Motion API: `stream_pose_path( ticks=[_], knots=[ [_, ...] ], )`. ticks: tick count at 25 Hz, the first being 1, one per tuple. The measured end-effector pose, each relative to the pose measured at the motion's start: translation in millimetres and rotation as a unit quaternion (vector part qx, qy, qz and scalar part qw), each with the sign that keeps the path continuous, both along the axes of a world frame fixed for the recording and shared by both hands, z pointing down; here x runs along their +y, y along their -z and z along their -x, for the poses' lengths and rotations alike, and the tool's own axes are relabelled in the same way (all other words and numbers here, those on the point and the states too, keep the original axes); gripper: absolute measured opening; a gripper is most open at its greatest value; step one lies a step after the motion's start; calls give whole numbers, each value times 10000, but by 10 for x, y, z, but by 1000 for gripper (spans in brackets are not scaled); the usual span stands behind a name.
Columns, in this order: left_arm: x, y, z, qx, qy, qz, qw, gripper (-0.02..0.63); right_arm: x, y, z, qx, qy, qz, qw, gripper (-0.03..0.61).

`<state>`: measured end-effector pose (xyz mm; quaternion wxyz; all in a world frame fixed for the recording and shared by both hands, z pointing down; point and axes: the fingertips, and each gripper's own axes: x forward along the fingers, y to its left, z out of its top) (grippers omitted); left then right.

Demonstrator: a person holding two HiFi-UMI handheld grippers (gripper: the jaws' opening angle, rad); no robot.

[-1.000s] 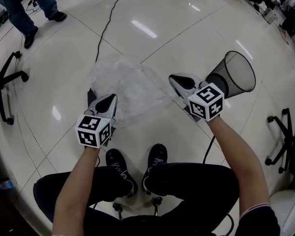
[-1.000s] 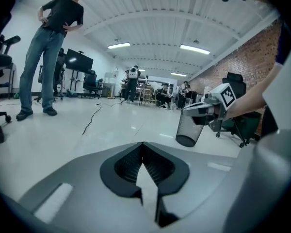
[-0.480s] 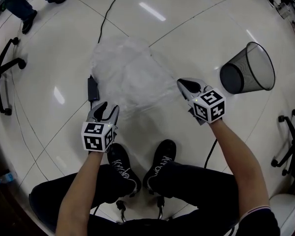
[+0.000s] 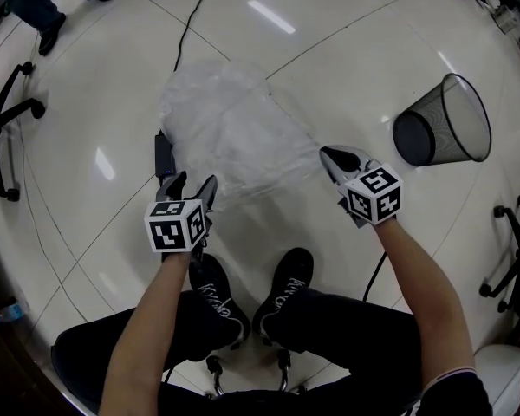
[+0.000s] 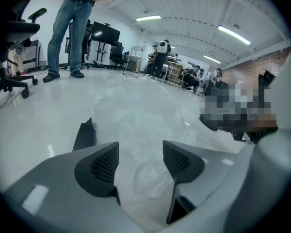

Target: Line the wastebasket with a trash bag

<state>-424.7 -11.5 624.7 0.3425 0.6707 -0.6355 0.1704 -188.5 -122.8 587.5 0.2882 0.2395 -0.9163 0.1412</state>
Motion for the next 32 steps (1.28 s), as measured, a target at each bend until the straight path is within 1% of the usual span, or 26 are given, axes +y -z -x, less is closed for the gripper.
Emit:
stream_pose_path(
  ticks=[2,4,5,6,7,8,10,14,20,24,27,32],
  knots=[
    [-40,-83,32,28,177,218,9996,272,-7,-9,-22,5,-17,8,10000,3],
    [-30,-193,43,31,229,514,9984,255,2,-35,-45,25,-22,25,10000,3],
    [-19,-233,47,6,214,629,9978,218,3,-52,-56,39,-25,34,10000,3],
    [-13,-255,56,-57,183,701,9974,144,-2,-69,-64,54,-26,39,10000,3],
    [-14,-263,65,-145,138,731,9971,46,-13,-85,-70,70,-27,42,10000,3],
    [-16,-267,66,-220,82,736,9970,12,-24,-98,-77,85,-29,43,10000,3],
    [-10,-280,58,-259,1,724,9970,12,-39,-117,-93,102,-54,48,9999,2],
    [19,-273,119,-298,18,679,9972,12,-78,-165,-128,153,-132,54,9998,3],
    [27,-310,187,-436,55,727,9964,12,-244,-388,-395,510,-486,192,9973,12],
    [44,-349,262,-530,94,796,9954,12,-312,-587,-448,638,-717,493,9942,89],
    [52,-383,296,-582,109,860,9945,12,-396,-721,-449,644,-911,722,9911,125],
    [69,-442,344,-609,134,935,9937,12,-525,-926,-436,488,-1378,1237,9815,127]
  ],
)
